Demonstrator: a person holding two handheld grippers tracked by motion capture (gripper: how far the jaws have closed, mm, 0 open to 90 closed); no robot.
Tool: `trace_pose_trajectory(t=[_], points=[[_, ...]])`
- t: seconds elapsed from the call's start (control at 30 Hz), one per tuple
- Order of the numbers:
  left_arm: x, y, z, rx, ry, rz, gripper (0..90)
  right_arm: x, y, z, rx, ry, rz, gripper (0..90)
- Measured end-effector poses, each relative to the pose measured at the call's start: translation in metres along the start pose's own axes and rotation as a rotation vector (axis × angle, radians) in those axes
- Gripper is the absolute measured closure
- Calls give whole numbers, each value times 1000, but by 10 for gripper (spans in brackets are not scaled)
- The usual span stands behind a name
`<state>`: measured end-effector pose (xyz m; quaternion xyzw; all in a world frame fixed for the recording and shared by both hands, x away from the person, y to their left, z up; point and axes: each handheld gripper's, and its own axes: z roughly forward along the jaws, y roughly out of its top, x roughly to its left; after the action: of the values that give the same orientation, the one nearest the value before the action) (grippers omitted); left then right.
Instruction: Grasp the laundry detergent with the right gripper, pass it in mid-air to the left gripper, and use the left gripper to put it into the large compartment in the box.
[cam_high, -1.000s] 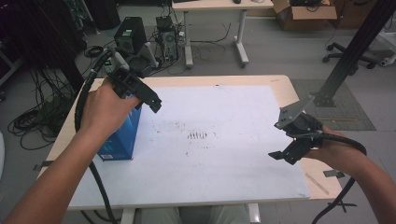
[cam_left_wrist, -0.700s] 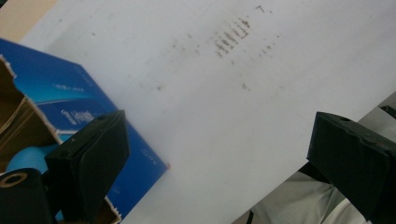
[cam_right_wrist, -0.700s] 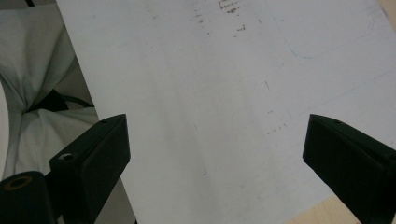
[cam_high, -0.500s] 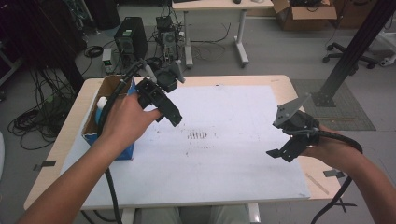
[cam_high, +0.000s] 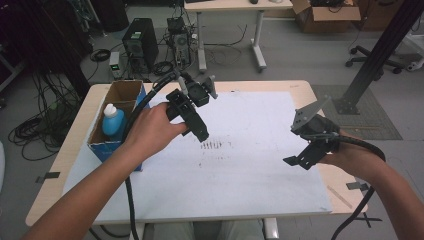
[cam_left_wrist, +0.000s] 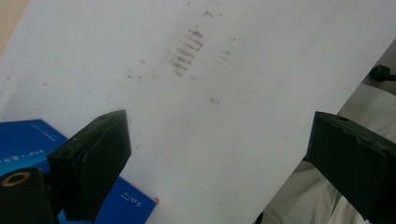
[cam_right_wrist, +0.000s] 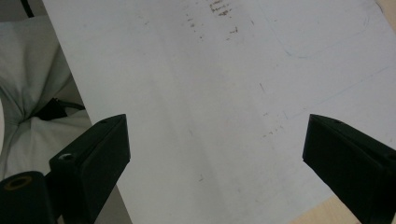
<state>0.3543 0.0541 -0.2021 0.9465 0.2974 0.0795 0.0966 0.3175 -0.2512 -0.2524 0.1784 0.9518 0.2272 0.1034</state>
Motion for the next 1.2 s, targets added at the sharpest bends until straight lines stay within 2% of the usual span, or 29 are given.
trace_pose_trajectory(t=[0.17, 0.63, 0.9, 1.2], points=[[4, 5, 6, 7, -6, 33, 72, -3, 2, 2, 2, 4, 0, 70], [19, 15, 7, 8, -9, 69, 74, -10, 7, -2, 1, -1, -1, 71], [20, 21, 2, 25, -10, 157, 78, -11, 15, -1, 6, 4, -11, 70], [19, 30, 12, 54, -6, 207, 76, -13, 14, 5, 22, 12, -11, 71]])
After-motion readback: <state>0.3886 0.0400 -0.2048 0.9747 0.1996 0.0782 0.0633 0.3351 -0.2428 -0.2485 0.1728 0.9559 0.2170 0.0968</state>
